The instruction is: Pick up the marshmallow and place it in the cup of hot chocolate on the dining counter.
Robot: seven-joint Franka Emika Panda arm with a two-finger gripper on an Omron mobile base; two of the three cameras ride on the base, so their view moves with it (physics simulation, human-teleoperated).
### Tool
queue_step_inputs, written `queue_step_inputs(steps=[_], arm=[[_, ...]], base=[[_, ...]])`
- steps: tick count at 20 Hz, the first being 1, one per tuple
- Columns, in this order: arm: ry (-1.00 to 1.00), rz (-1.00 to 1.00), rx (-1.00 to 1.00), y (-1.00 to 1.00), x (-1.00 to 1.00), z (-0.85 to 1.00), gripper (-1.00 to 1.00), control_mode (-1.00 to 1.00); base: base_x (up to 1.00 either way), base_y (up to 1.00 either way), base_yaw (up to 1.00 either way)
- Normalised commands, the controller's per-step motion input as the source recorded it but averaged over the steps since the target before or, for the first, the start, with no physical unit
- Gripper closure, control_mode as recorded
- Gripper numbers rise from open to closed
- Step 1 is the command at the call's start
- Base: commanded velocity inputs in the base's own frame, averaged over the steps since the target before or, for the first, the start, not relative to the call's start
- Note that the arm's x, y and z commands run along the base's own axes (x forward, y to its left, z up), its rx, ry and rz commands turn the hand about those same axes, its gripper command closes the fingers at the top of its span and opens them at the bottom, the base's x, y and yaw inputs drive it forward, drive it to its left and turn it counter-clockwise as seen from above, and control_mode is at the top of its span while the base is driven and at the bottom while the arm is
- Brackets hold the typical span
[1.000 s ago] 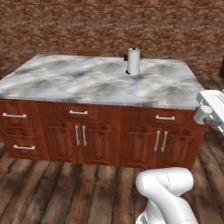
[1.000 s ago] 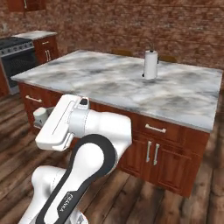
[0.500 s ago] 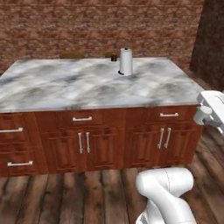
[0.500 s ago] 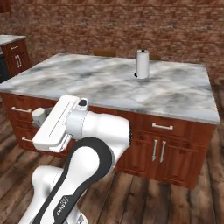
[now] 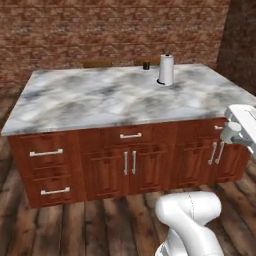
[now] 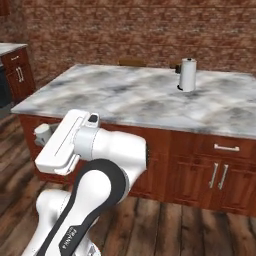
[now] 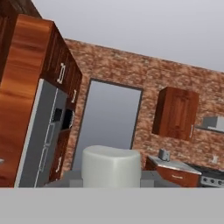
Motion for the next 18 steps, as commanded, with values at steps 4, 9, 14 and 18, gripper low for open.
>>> queue_step_inputs(steps=[4, 9, 14, 18], arm=[[0.0, 0.0, 0.0, 0.0, 0.0, 0.0, 1.0, 1.0], [0.0, 0.0, 0.0, 0.0, 0.0, 0.0, 1.0, 1.0], [0.0, 0.0, 0.0, 0.0, 0.0, 0.0, 1.0, 1.0], [0.0, 0.0, 0.0, 0.0, 0.0, 0.0, 1.0, 1.0]], base=[[0.48, 1.0, -0.28], [0.19, 1.0, -0.22], [0.07, 1.0, -0.15], [0.06, 1.0, -0.09]])
